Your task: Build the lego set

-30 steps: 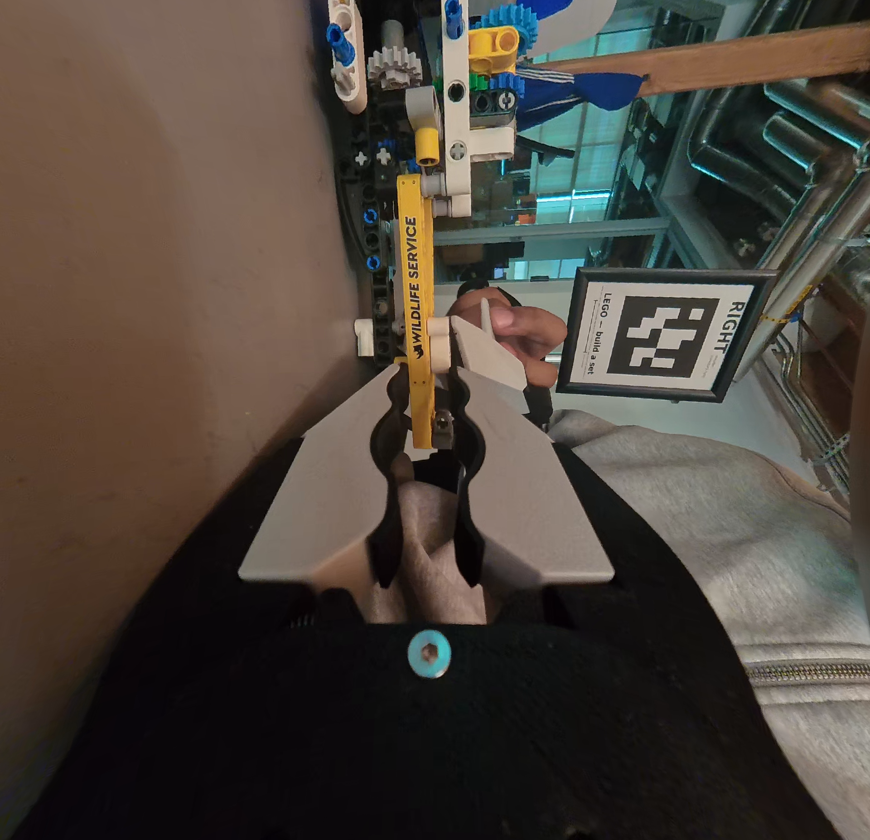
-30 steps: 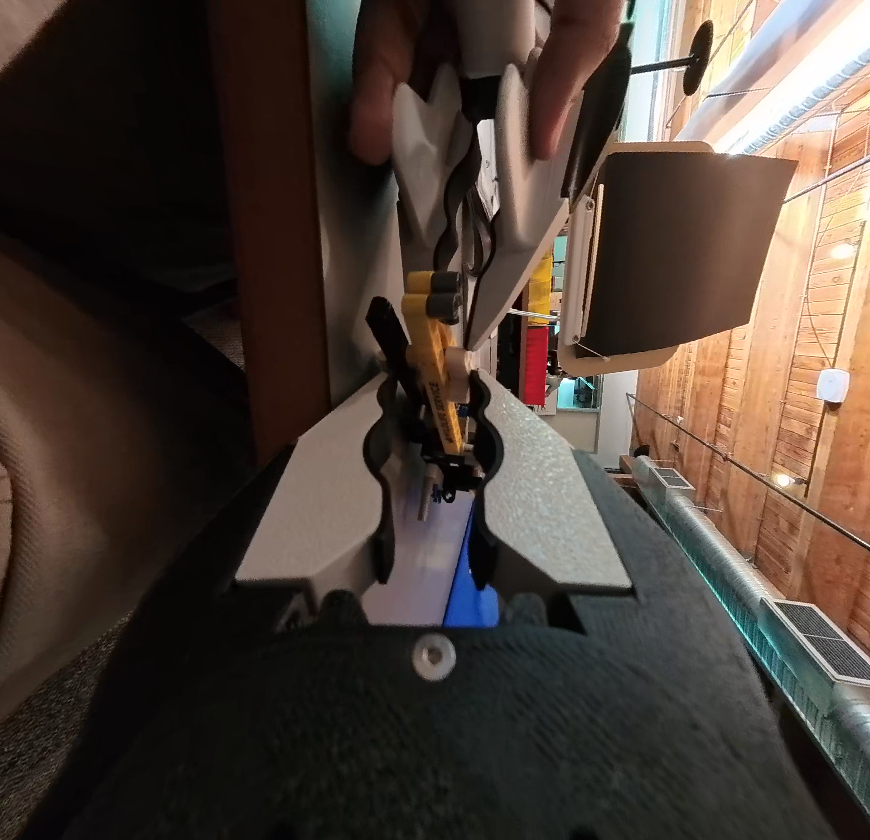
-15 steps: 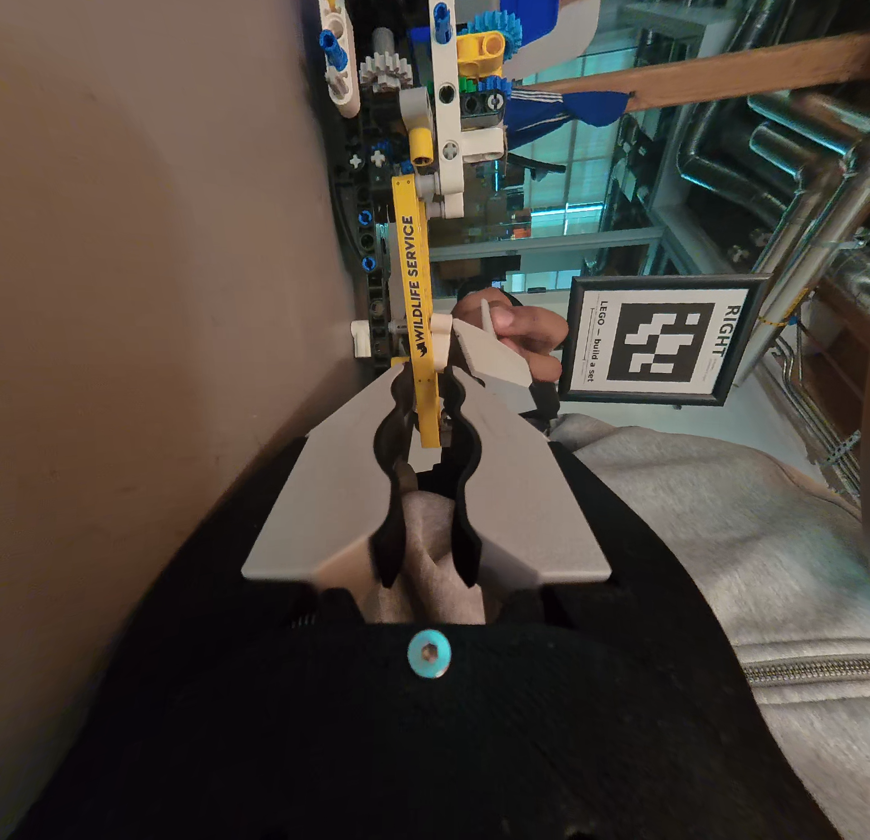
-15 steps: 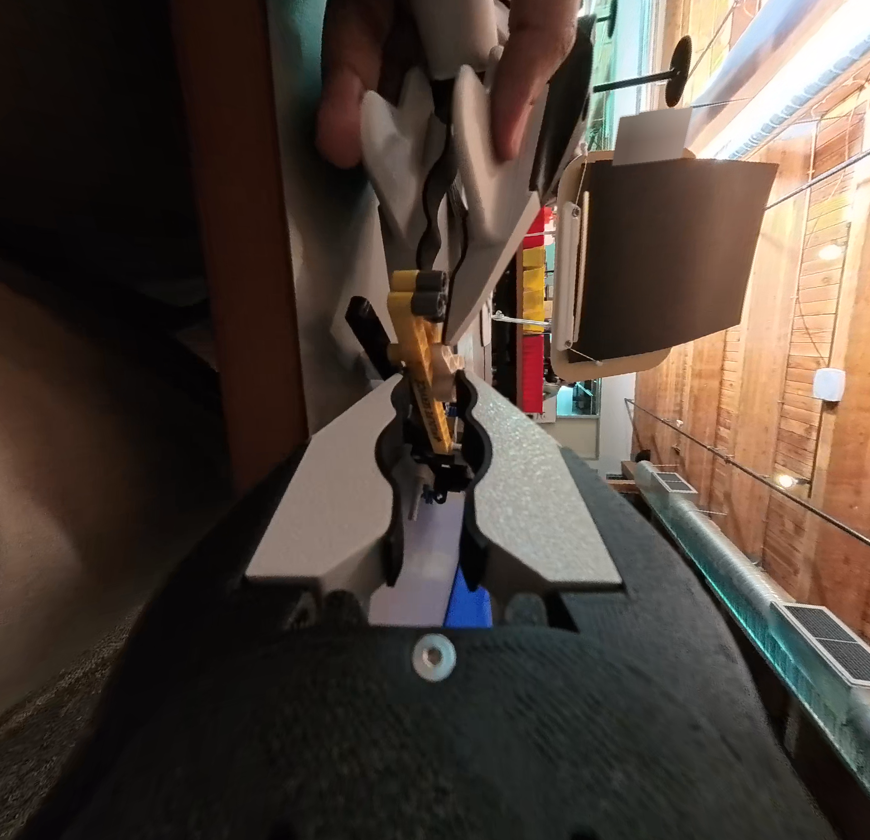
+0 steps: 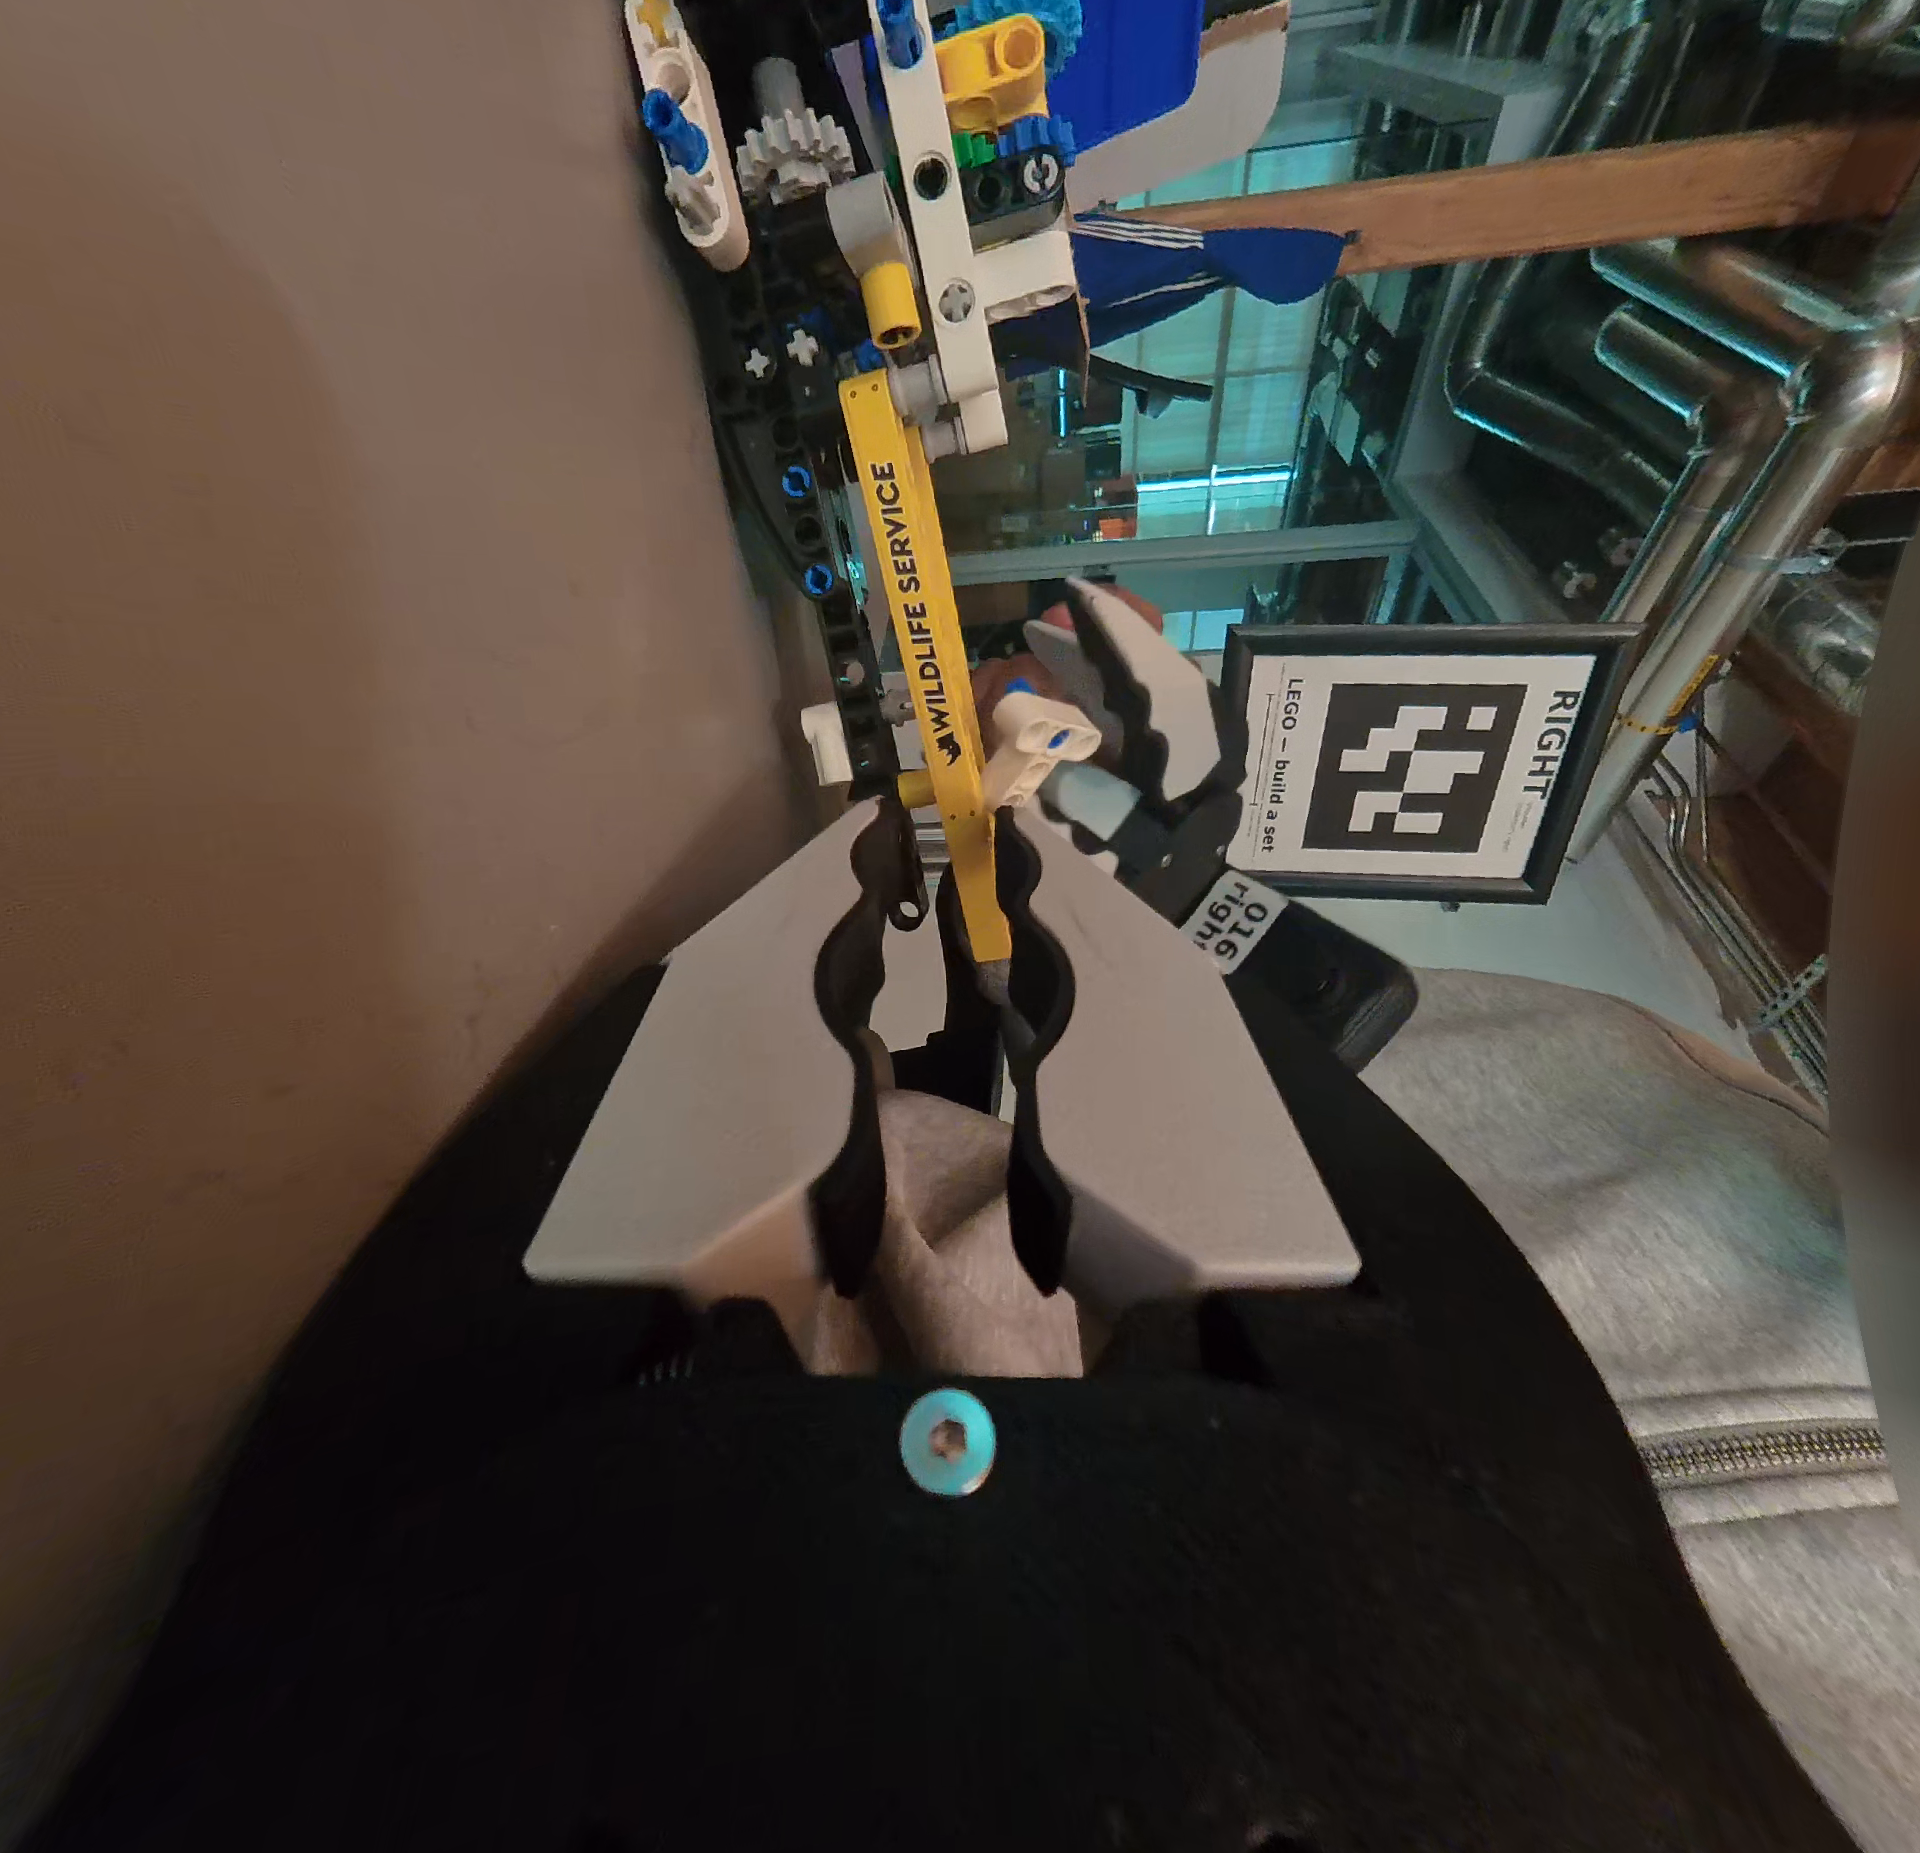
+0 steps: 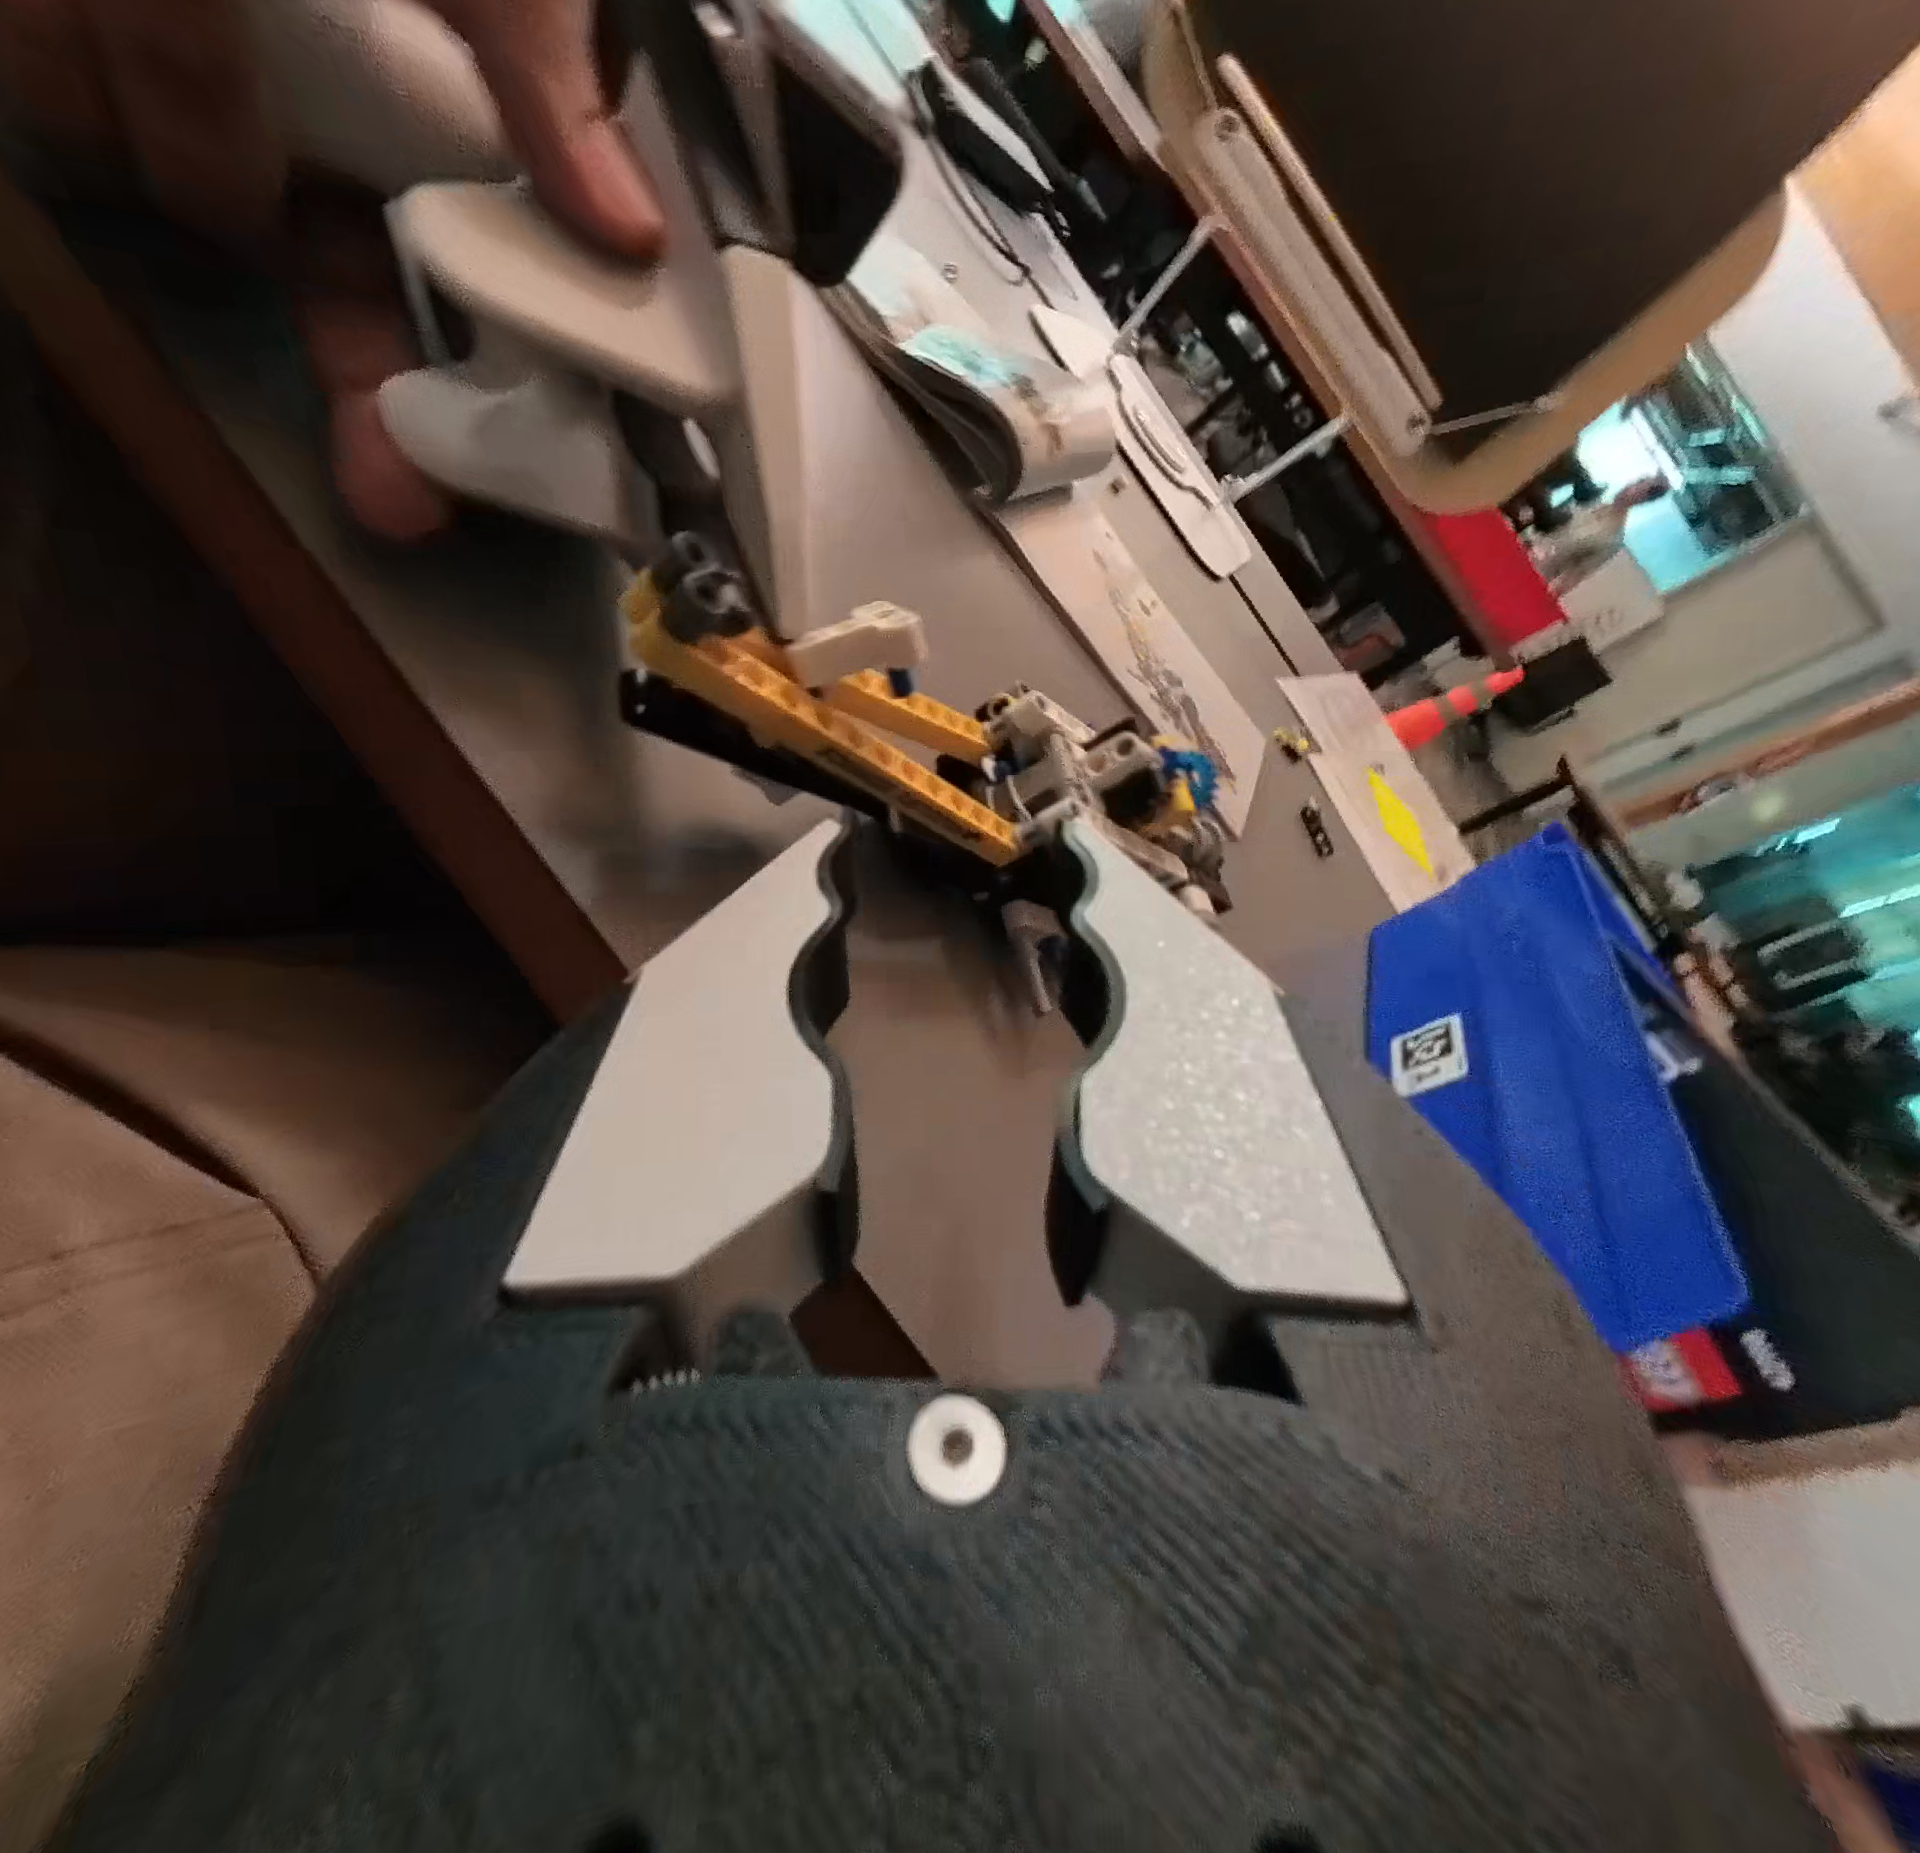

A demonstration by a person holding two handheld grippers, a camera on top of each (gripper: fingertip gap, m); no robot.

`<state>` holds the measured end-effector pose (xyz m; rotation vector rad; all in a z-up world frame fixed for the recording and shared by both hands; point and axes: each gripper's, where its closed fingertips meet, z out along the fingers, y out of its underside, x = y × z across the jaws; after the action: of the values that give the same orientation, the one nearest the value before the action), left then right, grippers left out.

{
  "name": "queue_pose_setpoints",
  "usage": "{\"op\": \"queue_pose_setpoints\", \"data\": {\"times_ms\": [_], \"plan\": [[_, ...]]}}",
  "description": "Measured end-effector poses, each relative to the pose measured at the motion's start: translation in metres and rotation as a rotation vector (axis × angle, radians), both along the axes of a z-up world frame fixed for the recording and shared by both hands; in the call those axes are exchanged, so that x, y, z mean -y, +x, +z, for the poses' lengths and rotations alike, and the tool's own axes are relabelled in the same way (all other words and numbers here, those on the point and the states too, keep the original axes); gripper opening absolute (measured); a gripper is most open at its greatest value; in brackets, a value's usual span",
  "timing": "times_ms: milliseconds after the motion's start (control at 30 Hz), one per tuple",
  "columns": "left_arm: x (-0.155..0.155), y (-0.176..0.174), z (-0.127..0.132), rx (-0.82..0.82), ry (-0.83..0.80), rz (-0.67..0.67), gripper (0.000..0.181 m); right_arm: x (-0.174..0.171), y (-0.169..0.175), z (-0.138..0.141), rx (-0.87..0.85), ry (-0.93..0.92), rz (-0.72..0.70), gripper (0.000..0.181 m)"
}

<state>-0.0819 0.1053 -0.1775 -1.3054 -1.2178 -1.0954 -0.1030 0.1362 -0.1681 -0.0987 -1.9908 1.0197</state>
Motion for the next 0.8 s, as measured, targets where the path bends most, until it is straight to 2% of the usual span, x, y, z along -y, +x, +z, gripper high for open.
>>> {"op": "queue_pose_setpoints", "data": {"times_ms": [133,200,267,400,533,600,633,800], "plan": [[0.0,-0.001,0.0,0.002,0.003,0.004,0.016,-0.007,-0.005,0.012,0.084,-0.134,-0.069,0.035],[0.0,0.0,0.0,0.002,0.003,0.003,0.016,-0.005,-0.003,0.019,0.14,-0.209,-0.068,0.026],[0.0,-0.001,0.001,0.002,0.004,0.004,0.016,0.005,0.002,0.023,0.266,-0.3,-0.031,0.019],[0.0,-0.001,0.001,0.001,0.006,0.007,0.016,0.023,0.002,0.025,0.596,-0.534,-0.038,0.029],[0.0,-0.003,0.001,-0.007,0.004,0.018,0.017,0.035,0.004,0.012,0.842,-0.617,-0.022,0.033],[-0.001,-0.002,0.0,-0.015,-0.003,0.01,0.017,0.037,0.003,0.012,0.899,-0.671,-0.018,0.019],[-0.001,-0.001,0.0,-0.02,-0.006,0.003,0.018,0.035,0.001,0.013,0.902,-0.702,-0.026,0.007],[0.0,0.001,0.0,-0.038,-0.01,-0.008,0.026,0.02,-0.009,0.016,0.906,-0.739,-0.063,0.006]]}}
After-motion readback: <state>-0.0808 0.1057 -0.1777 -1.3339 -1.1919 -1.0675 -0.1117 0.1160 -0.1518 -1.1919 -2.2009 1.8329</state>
